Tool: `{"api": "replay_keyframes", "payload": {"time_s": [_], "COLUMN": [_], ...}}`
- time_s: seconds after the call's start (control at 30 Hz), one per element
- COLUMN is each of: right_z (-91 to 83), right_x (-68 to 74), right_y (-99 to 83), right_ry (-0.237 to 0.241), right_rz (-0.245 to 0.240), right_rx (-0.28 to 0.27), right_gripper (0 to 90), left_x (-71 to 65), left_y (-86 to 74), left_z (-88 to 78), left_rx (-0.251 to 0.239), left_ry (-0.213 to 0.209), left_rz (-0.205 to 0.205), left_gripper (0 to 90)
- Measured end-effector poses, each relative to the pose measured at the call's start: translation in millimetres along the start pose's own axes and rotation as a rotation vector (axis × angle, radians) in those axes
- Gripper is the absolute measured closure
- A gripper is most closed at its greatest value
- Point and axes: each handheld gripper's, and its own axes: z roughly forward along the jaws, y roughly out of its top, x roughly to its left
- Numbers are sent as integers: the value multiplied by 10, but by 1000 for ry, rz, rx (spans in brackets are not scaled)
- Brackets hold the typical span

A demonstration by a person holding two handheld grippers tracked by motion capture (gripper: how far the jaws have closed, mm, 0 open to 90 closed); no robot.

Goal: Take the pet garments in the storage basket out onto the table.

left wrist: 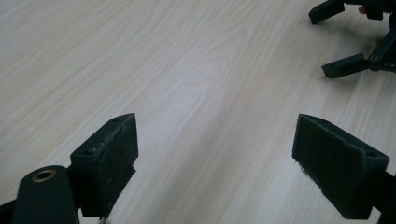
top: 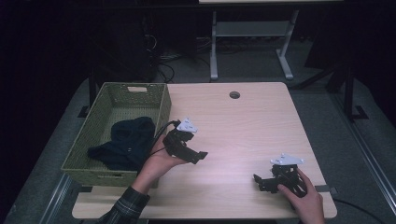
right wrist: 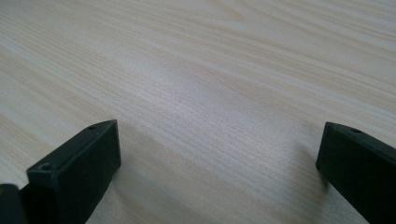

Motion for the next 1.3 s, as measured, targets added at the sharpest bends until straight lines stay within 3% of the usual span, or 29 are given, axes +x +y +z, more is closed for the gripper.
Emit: {"api": "replay_keyframes", "payload": {"time_s": [0.7, 1.3], "right_z": [2, 2], "right_x": [-4, -3], "right_y": [0, 0], "right_ry": [0, 0], "right_rz": [-5, -5], "right_rx": [-3, -3], "right_gripper": [0, 0], "left_x": [320, 496], "left_y": [-80, -182], "left_z": [-464, -719], "left_rx": [-54, -77], "left_ry": [32, 60], "left_rz": [-51, -84], "left_gripper": [142, 147]}}
